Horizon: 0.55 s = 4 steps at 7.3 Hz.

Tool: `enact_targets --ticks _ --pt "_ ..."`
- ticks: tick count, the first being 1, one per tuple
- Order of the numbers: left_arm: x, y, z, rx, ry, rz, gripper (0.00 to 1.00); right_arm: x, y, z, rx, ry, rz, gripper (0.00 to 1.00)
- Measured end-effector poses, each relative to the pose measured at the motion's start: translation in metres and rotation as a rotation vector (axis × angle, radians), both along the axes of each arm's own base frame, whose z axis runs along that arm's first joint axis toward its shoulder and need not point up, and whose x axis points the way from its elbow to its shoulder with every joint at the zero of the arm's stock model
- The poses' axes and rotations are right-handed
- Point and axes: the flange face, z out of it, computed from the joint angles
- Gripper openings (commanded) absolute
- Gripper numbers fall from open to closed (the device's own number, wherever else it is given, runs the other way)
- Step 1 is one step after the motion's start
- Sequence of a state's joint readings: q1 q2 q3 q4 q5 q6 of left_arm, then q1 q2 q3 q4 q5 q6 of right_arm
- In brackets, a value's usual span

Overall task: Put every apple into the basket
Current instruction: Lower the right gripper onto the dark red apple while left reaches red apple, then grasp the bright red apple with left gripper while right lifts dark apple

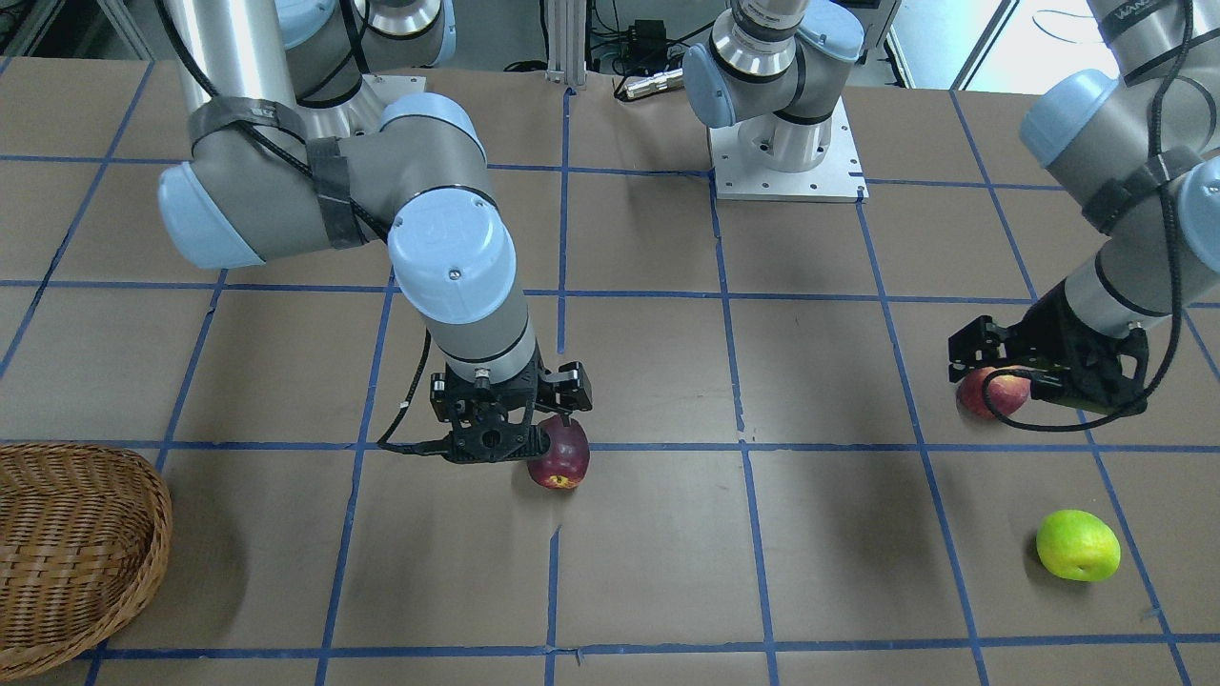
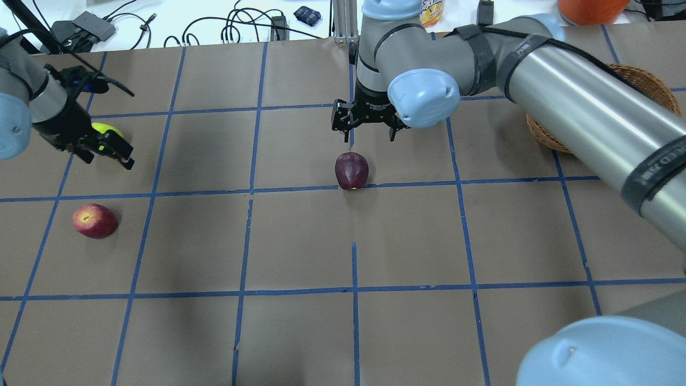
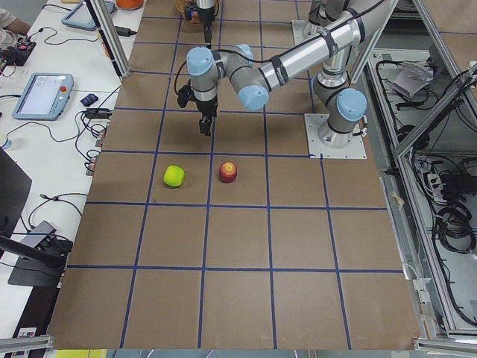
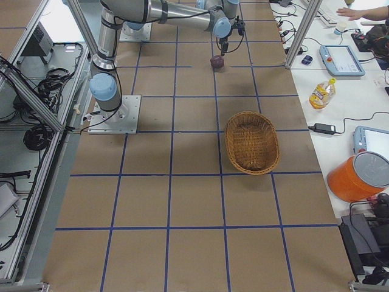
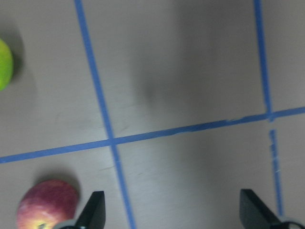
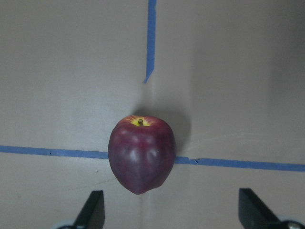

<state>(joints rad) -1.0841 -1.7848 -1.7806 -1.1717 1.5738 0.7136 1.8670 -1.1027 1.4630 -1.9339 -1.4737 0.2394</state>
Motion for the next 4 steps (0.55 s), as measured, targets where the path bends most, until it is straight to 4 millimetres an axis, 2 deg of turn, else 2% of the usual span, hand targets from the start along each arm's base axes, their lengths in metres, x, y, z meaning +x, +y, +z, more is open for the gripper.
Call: enact_targets --ticks 1,2,4 --pt "0.036 0.011 -0.022 -0.028 -0.014 -0.004 1.0 0.007 -0.001 -0.014 0.005 0.004 0.015 1.0" --pt "0.054 0.018 -0.044 -0.041 -0.023 0.001 1.0 0.011 -0.002 -0.026 0.015 0.006 0.02 1.0" --pt "0.06 0.031 -0.087 -0.024 -0.018 0.012 1.0 0.015 -0.007 -0.052 0.041 0.01 0.02 1.0"
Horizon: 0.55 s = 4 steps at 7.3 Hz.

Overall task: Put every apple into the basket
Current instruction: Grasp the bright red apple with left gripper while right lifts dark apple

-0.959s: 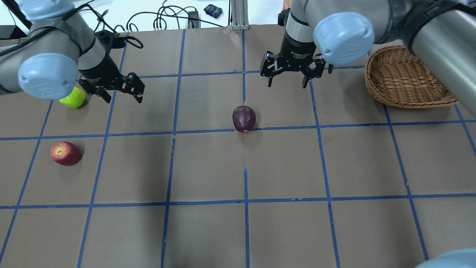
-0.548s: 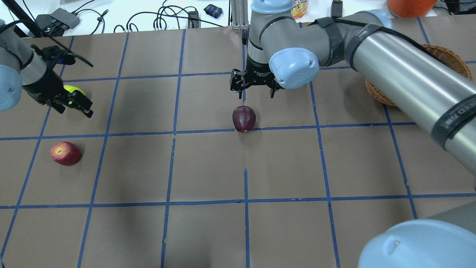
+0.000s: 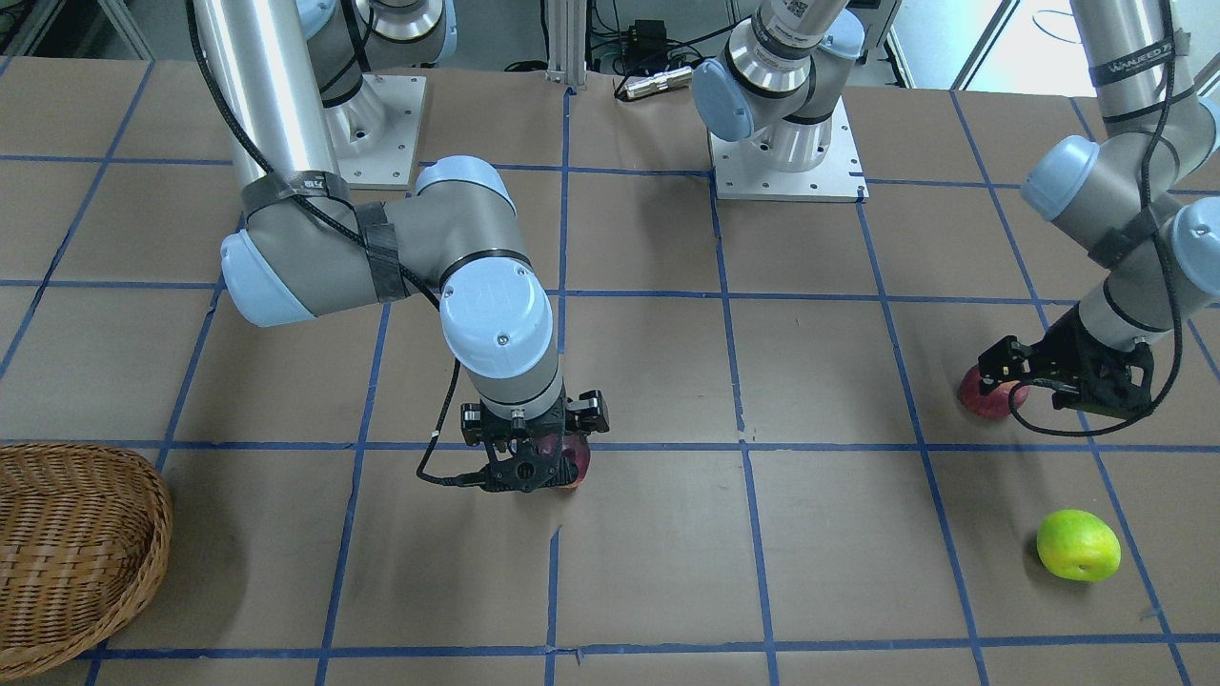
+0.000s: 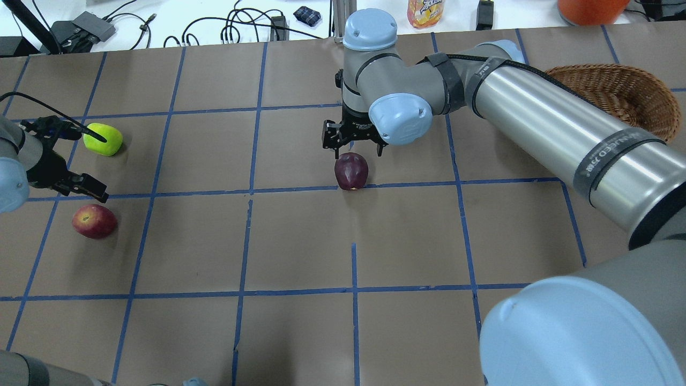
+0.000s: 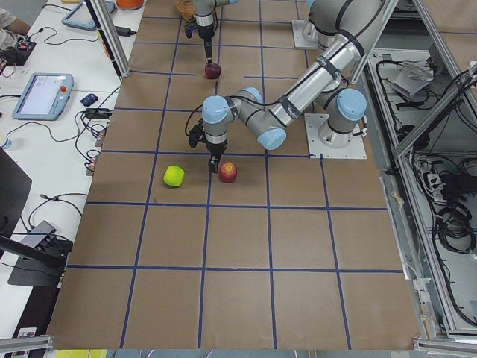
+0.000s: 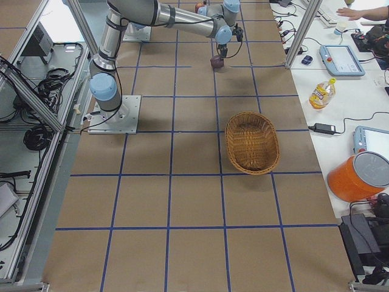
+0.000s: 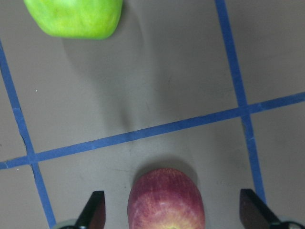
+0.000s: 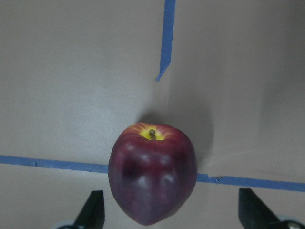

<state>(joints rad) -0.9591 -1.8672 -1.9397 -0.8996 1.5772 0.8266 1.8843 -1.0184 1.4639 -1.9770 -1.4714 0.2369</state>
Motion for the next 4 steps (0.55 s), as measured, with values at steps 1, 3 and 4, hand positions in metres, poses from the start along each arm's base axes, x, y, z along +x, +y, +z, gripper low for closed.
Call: enact_targets --ticks 1,3,4 --pt "-0.001 0.006 -0.019 0.026 -0.001 0.002 1.0 0.002 -0.003 -0.011 0.003 0.0 0.0 1.0" --pt "0.003 0.011 -0.042 0.078 -0.032 0.001 0.68 0.006 -0.005 -0.029 0.023 -0.012 0.003 1.0" --pt "0.003 0.011 -0.047 0.088 -0.035 0.001 0.26 0.007 -0.004 -0.035 0.032 -0.017 0.006 1.0"
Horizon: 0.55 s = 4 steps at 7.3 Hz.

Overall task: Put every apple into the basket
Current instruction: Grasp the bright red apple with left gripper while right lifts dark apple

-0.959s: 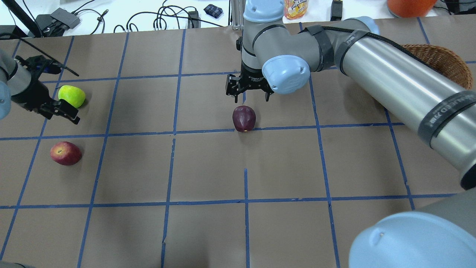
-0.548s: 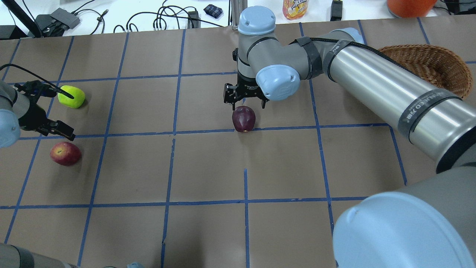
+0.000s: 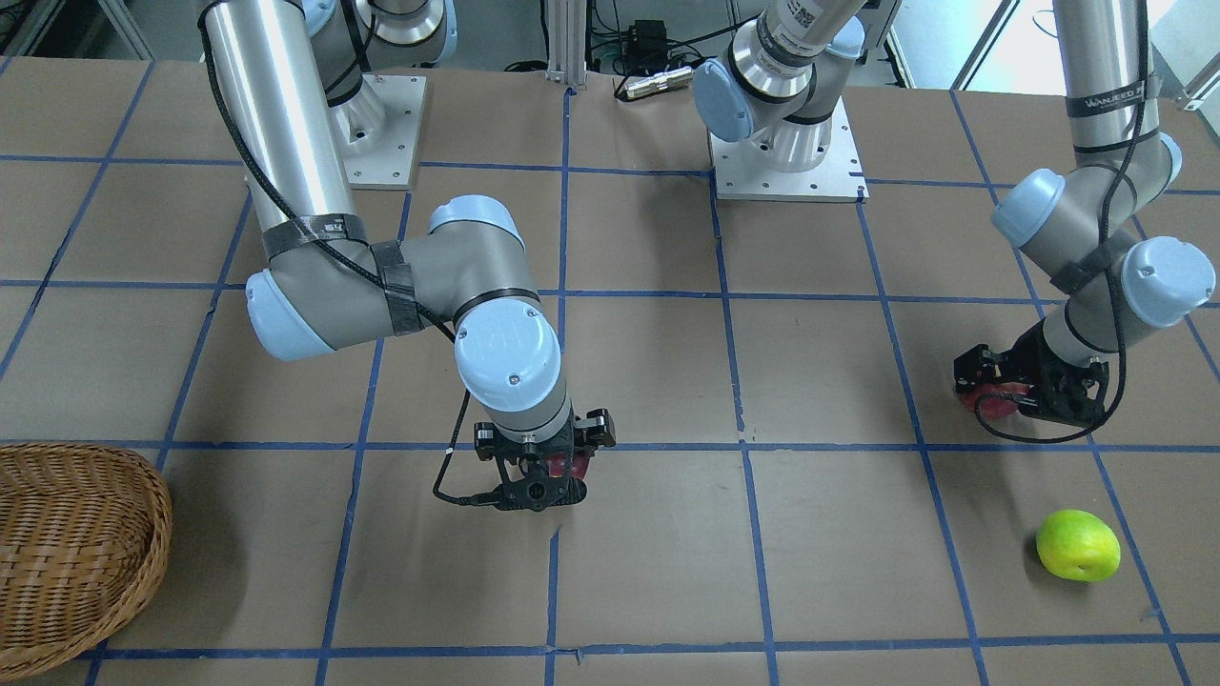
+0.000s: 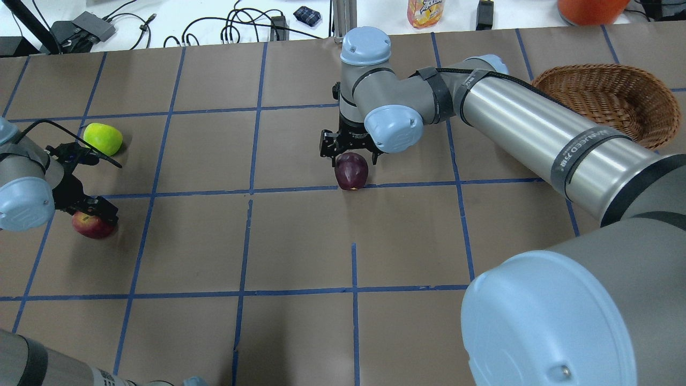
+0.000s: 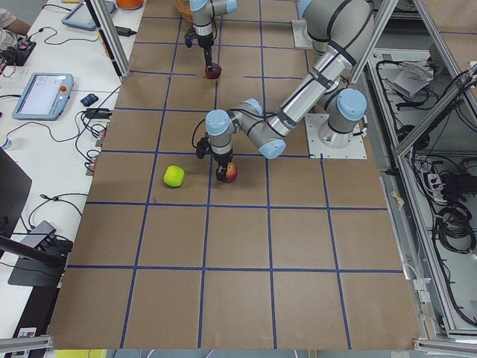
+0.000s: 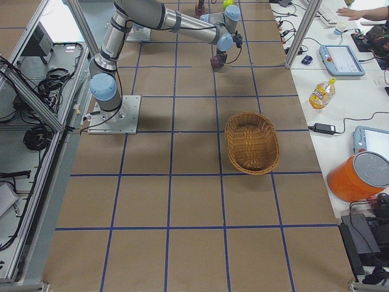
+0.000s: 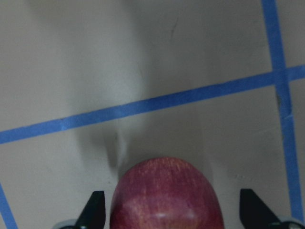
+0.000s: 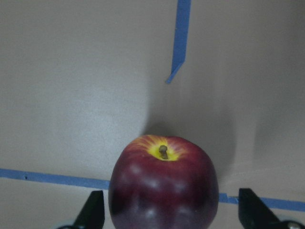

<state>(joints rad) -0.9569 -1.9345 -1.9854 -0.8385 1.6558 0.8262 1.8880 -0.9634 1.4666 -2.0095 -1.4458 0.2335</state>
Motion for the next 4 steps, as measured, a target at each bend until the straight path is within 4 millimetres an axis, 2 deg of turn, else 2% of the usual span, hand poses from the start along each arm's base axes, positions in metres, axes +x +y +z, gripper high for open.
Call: enact_targets --ticks 1,2,3,4 --pt "-0.001 -0.001 -0.001 0.0 -0.001 -0.001 0.14 0.0 0.002 -0.007 0.01 0.0 0.002 0.99" --pt "-0.004 -0.004 0.003 -0.009 -0.006 -0.003 0.12 0.0 0.003 -0.013 0.019 0.001 0.003 0.61" --pt "-0.013 -0.008 0.014 -0.027 -0.015 -0.013 0.12 0.0 0.003 -0.016 0.02 -0.002 0.004 0.1" --pt "-0.039 -0.016 0.03 -0.052 -0.02 -0.031 0.12 0.001 0.003 -0.016 0.018 -0.013 0.019 0.0"
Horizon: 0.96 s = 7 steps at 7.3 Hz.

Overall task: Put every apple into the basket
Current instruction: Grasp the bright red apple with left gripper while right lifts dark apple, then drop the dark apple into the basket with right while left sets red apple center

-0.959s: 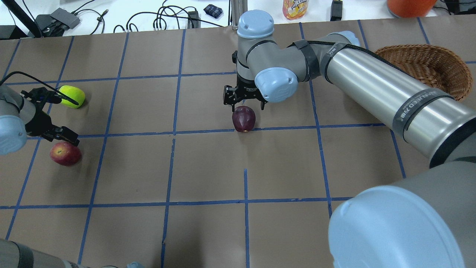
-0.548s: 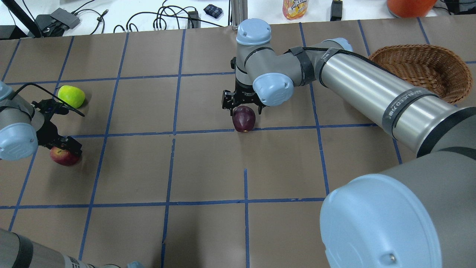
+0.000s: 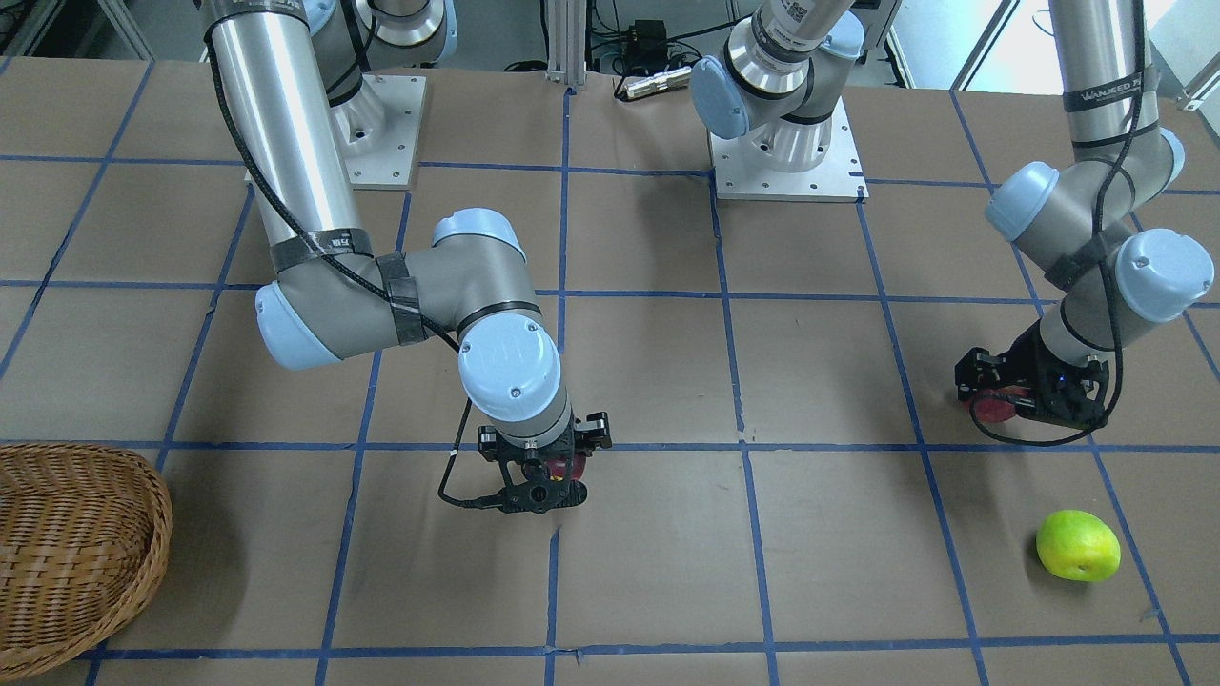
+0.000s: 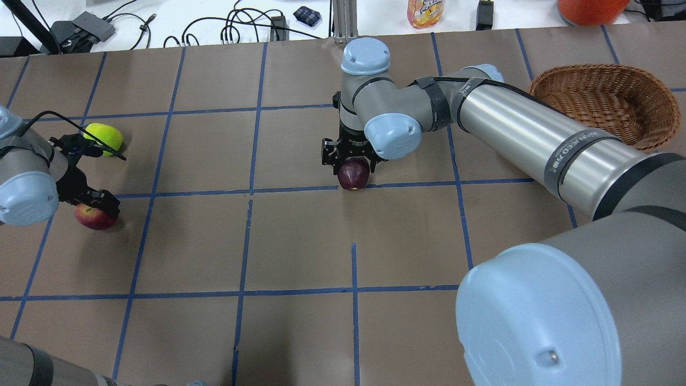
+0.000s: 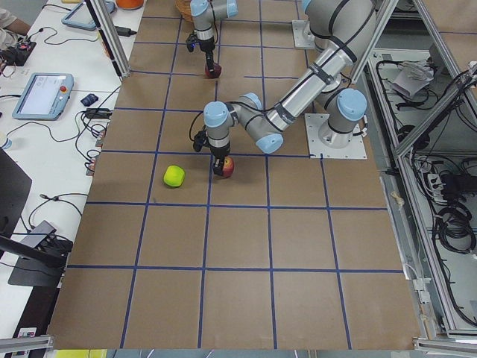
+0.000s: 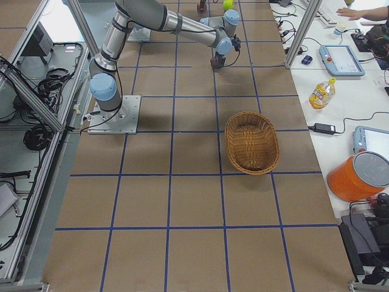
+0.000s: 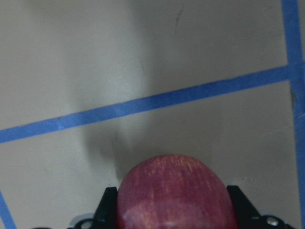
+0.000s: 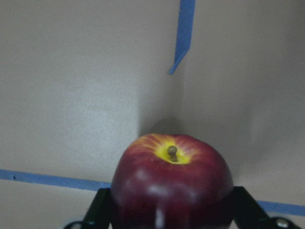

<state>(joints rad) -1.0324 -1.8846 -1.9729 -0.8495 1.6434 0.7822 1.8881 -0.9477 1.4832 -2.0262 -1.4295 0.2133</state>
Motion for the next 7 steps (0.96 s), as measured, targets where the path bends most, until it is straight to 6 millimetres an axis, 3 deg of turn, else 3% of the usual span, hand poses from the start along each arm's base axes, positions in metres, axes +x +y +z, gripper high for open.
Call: enact_targets --ticks 2,3,4,5,7 --pt "-0.086 -0.013 0.028 -0.041 0.008 0.037 0.12 -0.001 -0.001 0.009 -0.012 -0.018 0.046 0.0" --pt "-0.135 -0.015 0.034 -0.051 0.023 0.098 0.12 -0.009 -0.003 0.031 -0.024 -0.019 0.044 0.0" --pt "-0.185 -0.016 0.033 -0.057 0.04 0.178 0.12 -0.034 -0.008 0.059 -0.031 -0.009 0.013 0.0" --pt "-0.238 -0.02 0.03 -0.076 0.087 0.258 0.12 -0.08 -0.023 0.09 -0.042 0.007 -0.048 0.0" --pt "-0.35 -0.035 0.026 -0.104 0.2 0.371 0.13 -0.207 -0.054 0.135 -0.063 0.039 -0.163 0.0"
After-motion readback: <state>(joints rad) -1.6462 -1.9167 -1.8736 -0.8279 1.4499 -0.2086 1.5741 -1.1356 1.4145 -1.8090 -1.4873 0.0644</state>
